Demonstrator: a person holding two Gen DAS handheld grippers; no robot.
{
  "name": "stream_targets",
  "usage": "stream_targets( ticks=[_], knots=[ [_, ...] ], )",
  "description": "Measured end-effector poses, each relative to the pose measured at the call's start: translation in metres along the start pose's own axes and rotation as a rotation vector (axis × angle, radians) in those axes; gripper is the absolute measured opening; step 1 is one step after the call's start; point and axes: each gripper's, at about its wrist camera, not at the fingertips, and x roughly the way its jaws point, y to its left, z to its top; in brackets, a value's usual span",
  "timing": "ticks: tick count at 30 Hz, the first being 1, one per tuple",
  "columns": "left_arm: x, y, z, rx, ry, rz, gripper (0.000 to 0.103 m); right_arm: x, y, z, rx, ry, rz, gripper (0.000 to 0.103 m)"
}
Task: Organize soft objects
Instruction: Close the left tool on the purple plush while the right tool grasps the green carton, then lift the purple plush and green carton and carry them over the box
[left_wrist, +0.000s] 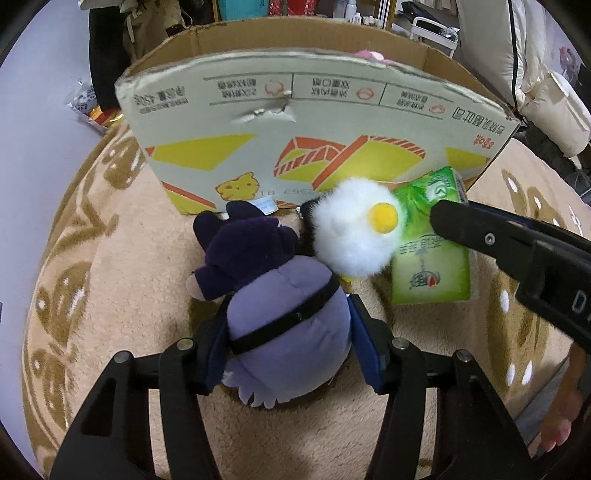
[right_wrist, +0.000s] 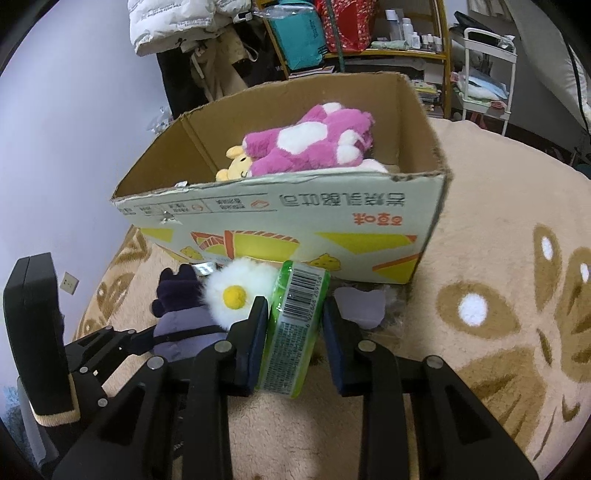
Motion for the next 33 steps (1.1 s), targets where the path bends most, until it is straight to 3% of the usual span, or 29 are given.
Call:
stream_targets(
  ticks=[8,17,22,29,33],
  knots=[
    [-0.020,-0.013,-0.006,-0.016,-0.020,0.023,0.057,-0.012,-0.005,-0.001,0.011,-0.033,-0.022,0.031],
    [-0.049,0.001,-0.013,-0.073,-0.083,0.021,0.057,-0.026,-0.003,-0.003,-0.002,-0.070,-0.047,0.031],
    [-0.073,0.003,-0.013,-0.081,-0.182,0.057,0.057,-0.041,-0.001,-0.004,-0.006,-0.120,-0.061,0.030],
    [-0.126,0.002,-0.015,-0.061,-0.469,0.202,0.057,-0.082,0.006,-0.003,-0.045,-0.308,-0.104,0.029],
    [-0.144,0.007,-0.009,-0.054,-0.577,0.207,0.057,-0.097,0.011,-0.001,-0.066,-0.381,-0.102,0.029]
  ],
)
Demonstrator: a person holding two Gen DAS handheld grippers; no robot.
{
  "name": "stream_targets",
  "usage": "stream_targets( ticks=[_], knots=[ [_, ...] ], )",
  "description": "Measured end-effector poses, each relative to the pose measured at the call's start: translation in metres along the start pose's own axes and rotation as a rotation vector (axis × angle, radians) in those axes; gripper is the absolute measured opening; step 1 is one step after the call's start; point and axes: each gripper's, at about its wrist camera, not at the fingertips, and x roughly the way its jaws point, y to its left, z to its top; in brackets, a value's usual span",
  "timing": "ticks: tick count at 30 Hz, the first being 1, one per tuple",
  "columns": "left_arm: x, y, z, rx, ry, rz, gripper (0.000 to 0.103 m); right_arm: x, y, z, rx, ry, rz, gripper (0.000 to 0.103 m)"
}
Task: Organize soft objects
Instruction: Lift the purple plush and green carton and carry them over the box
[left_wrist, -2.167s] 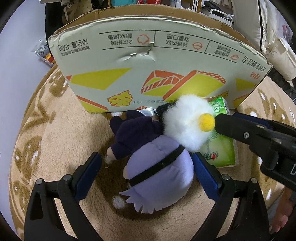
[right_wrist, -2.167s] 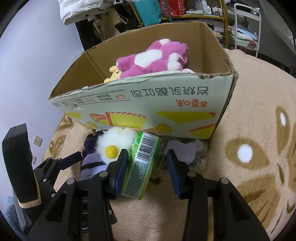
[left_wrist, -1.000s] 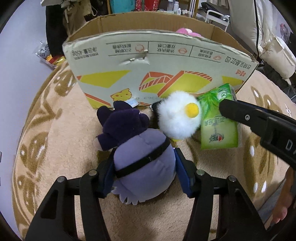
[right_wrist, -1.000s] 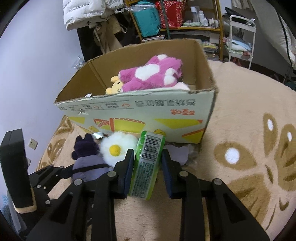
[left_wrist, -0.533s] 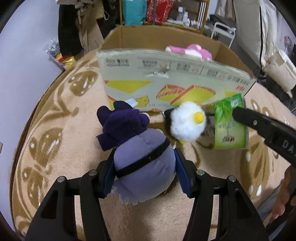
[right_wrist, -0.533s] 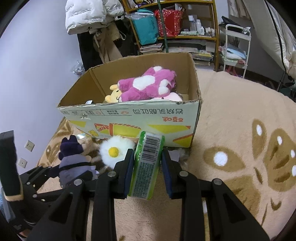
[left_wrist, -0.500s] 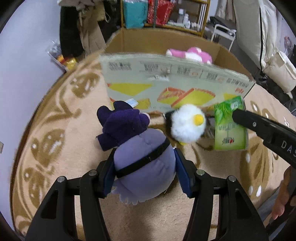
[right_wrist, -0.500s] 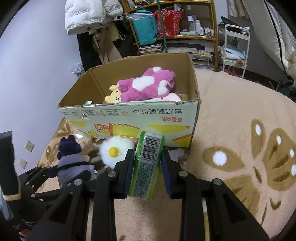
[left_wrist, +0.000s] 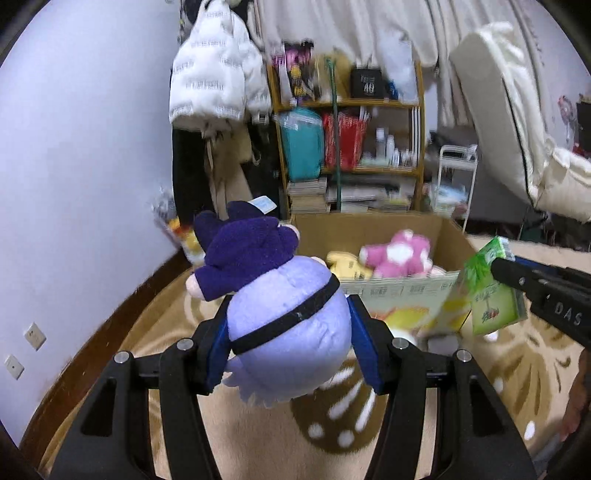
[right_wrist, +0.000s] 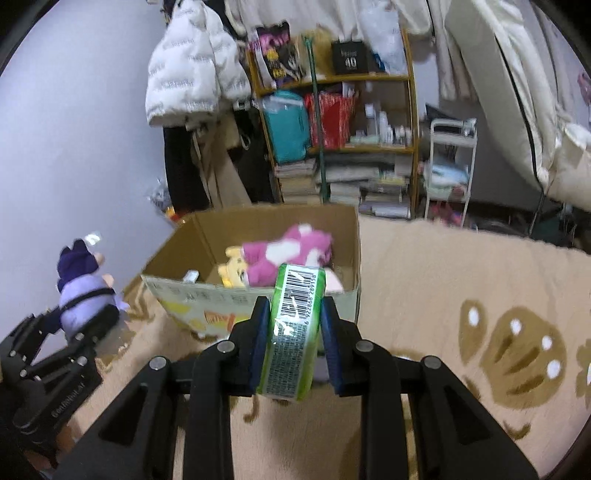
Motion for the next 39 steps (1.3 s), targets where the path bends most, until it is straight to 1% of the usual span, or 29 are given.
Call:
stream_targets(
  ticks=[4,11,16,20,28,35,39],
  knots=[
    [-0.009,0.000,0.014,-0.002,-0.056,-0.002,0.057,-0.009,-0.002,0.010,0.015,-0.052,0.024,0.029],
    [-0.009,-0.002,0.039,0.015,-0.124,-0.015,0.057,-0.016,-0.003,0.030,0.013,-0.119,0.044,0.029],
    [0.001,0.000,0.053,0.022,-0.147,-0.011,0.057,-0.010,-0.004,0.043,0.009,-0.164,0.065,0.029],
    [0.015,-0.001,0.062,0.039,-0.161,-0.005,0.057,0.002,-0.005,0.050,-0.001,-0.191,0.066,0.029],
    [0.043,-0.005,0.069,0.056,-0.143,-0.014,0.057,0.017,-0.005,0.055,-0.038,-0.212,0.070,0.029],
    [0.070,-0.008,0.063,0.054,-0.092,-0.036,0.058,0.032,-0.010,0.053,-0.051,-0.208,0.088,0.029],
    [0.085,-0.010,0.056,0.046,-0.052,-0.058,0.058,0.038,-0.011,0.050,-0.059,-0.203,0.081,0.029]
  ],
)
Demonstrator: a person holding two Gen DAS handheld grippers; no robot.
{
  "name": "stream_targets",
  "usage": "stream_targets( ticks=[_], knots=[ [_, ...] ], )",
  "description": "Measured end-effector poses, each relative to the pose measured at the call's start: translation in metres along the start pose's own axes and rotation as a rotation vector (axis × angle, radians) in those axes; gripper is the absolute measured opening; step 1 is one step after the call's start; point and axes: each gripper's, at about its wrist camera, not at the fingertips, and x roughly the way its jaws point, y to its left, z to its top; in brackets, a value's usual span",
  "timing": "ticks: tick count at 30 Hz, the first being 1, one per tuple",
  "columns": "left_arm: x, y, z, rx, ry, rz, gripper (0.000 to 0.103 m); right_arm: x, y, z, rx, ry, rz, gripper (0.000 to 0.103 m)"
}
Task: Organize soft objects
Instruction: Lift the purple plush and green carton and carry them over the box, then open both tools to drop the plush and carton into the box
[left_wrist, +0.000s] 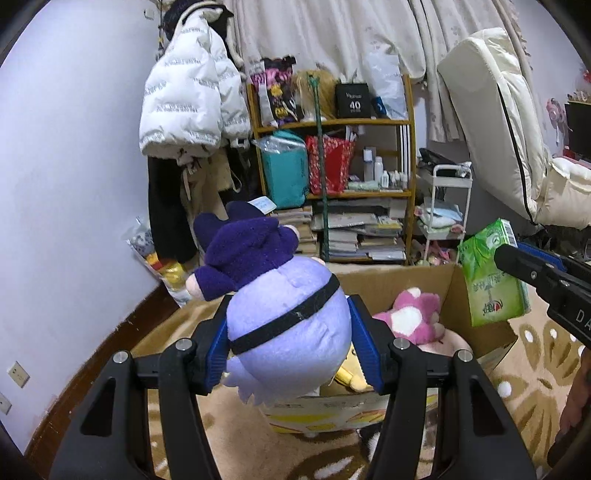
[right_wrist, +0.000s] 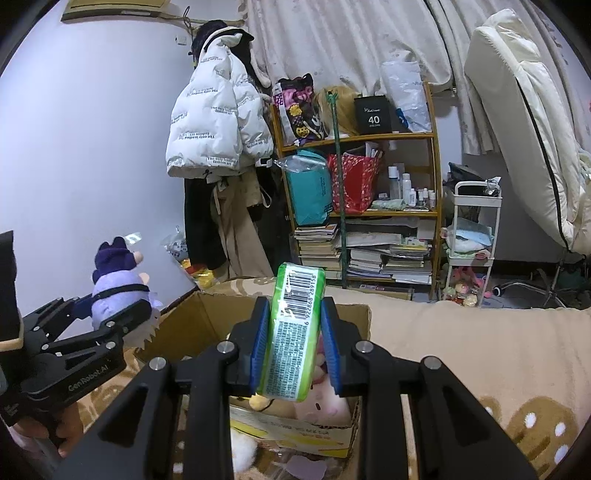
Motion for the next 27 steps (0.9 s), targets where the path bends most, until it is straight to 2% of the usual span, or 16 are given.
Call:
stream_targets(
  ticks=[7,14,15,16,18,20,27],
  knots=[
    [0.013,-0.006,-0.010,0.003,0.051,-0.038,0.060,0.023,-0.012,-0.010,0.041,0.097,0.011,0.030],
    [0.019,-0.007,-0.016,0.006,0.095,-0.038,0.062,0.024,-0.015,-0.014,0.044,0.123,0.024,0.032],
    [0.019,-0.007,-0.016,0.003,0.099,-0.038,0.063,0.023,-0.014,-0.014,0.042,0.121,0.024,0.036],
    [0.018,-0.007,-0.016,0.001,0.098,-0.036,0.067,0.021,-0.014,-0.014,0.041,0.119,0.025,0.046],
    [0.014,-0.006,-0.016,0.004,0.085,-0.023,0.076,0.017,-0.013,-0.014,0.039,0.103,0.020,0.054],
    [0.010,-0.006,-0.016,0.010,0.075,-0.017,0.083,0.013,-0.013,-0.013,0.042,0.095,0.014,0.055],
    [-0.005,-0.006,-0.018,0.030,0.078,0.017,0.094,0.004,-0.018,-0.011,0.066,0.117,0.021,0.061]
  ],
)
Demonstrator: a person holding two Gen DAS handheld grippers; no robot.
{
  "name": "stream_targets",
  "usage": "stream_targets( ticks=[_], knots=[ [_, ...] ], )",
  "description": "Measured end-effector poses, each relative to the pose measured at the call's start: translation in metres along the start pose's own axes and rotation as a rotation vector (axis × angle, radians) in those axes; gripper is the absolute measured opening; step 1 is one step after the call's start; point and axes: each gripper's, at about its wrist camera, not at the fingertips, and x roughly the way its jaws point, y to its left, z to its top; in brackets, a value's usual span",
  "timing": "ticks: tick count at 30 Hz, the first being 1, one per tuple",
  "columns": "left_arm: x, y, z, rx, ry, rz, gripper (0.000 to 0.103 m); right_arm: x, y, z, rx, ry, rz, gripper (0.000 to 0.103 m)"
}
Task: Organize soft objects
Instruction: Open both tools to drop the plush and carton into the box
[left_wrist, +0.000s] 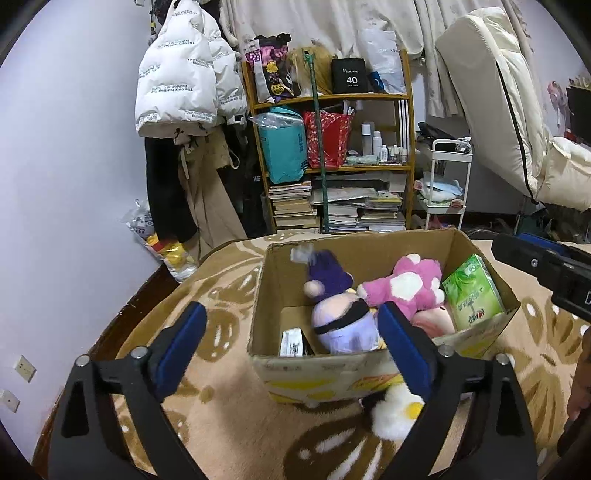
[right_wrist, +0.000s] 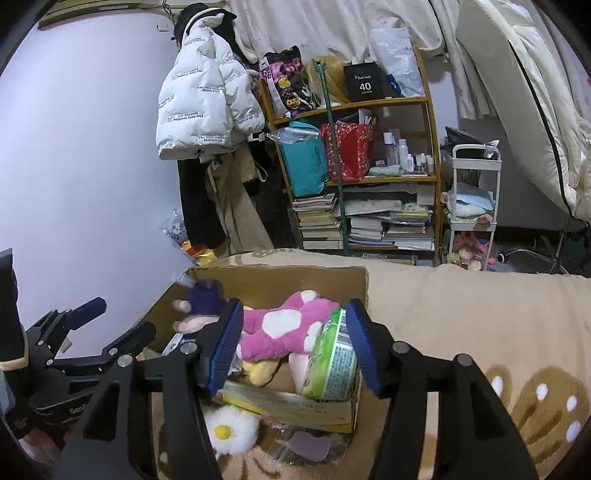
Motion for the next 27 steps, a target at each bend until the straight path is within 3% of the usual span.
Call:
stream_targets(
  ticks=[13,27],
  knots=[
    [-0.042,0.000,-0.009,0.022,-0.002,0.006,0.099,-0.032,0.005,-0.010,0.001,0.030,-0.031,0.102],
    [-0.070,-0.010,-0.028,0.058,0.048,-0.016,0.100,-0.057,0.004,-0.029,0.051,0.094,-0.051,0.103]
  ],
)
